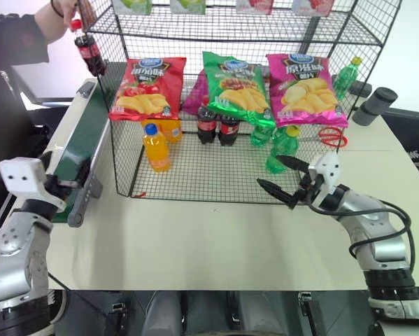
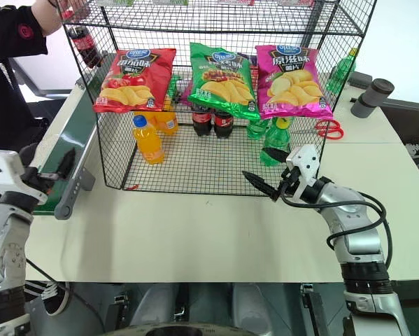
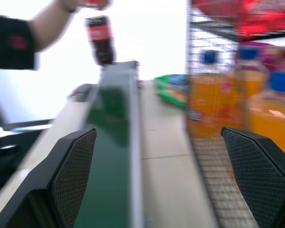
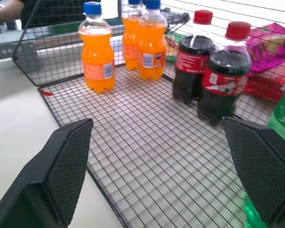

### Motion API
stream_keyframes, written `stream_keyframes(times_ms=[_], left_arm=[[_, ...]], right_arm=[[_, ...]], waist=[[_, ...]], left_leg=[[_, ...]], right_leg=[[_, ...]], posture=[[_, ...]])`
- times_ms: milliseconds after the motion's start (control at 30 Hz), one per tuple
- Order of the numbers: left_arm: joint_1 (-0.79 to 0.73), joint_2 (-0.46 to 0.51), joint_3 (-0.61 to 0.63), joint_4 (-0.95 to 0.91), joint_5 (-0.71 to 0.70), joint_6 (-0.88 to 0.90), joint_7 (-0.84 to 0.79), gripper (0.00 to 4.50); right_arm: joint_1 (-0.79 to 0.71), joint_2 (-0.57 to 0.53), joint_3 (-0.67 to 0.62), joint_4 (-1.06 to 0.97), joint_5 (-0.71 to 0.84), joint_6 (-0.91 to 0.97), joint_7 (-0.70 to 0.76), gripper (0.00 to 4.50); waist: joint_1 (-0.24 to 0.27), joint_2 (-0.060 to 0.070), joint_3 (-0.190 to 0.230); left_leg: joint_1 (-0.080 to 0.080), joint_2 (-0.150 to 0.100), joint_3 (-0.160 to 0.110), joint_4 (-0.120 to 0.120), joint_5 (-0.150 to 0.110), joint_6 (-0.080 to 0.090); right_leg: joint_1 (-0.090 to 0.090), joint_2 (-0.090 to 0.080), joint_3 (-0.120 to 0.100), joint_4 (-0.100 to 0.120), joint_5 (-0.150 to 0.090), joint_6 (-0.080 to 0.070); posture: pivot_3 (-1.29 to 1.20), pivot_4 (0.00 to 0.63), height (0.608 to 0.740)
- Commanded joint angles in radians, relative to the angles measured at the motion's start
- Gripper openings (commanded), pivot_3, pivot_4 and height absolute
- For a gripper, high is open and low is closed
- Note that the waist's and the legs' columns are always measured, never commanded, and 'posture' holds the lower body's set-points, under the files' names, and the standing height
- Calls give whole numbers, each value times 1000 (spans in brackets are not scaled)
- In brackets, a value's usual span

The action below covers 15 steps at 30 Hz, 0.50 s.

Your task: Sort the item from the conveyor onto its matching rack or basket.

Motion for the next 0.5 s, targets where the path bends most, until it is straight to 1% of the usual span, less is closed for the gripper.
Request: stream_keyframes(times_ms=[33,333,500], left_arm=[[-9,-1,32,6,16,-34,45,4500],[-42,-39,-1,70,31,-67,85,4500],[-63,-42,-19,97,45,-79,97,4500]], right_arm=[[-17,19,18,-61,6,2,-11,4485],[-12,46,51,-102,14,55,-47,4485],[-7,58,60,-124,13,78,-65,4485]], waist=[[0,0,0],[1,-1,-1],[-1,-1,-1]], left_leg=[[0,0,0,0,0,0],[0,0,0,0,0,0],[0,0,0,0,0,0]], right_leg=[[0,0,0,0,0,0],[0,-1,0,0,0,0],[0,-1,0,0,0,0]], posture=[[0,150,740],[0,150,740],[0,150,740]])
